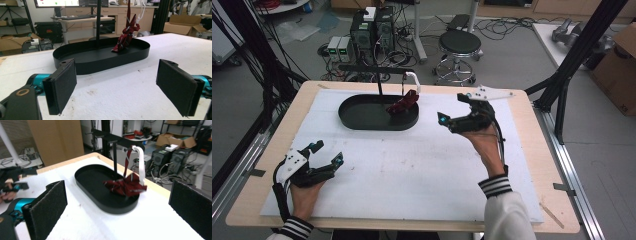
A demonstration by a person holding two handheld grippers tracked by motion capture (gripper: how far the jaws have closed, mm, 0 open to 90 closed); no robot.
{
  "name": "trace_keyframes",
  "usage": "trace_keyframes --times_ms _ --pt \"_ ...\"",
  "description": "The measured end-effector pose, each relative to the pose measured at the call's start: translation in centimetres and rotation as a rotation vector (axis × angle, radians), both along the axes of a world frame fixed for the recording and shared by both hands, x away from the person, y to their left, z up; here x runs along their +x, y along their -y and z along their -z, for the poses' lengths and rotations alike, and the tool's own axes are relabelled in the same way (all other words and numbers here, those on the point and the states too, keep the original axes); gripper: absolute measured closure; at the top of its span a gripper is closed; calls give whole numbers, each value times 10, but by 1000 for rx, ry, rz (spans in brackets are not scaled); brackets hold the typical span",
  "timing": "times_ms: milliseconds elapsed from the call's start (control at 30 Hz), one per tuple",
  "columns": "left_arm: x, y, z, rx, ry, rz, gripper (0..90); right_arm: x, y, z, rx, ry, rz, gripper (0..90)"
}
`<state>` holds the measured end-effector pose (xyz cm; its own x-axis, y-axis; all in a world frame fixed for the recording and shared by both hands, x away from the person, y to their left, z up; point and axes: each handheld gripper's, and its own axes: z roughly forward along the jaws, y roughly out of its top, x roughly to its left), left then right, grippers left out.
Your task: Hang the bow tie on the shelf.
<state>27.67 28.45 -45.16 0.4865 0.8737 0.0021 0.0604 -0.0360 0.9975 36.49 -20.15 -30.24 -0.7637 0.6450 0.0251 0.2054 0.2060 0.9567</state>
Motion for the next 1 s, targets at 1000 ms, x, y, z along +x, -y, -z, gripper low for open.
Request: trace_keyframes --times_ms 1000 --pt "-3 1 1 6 30 -5 168 -88 60 139 164 90 294 6"
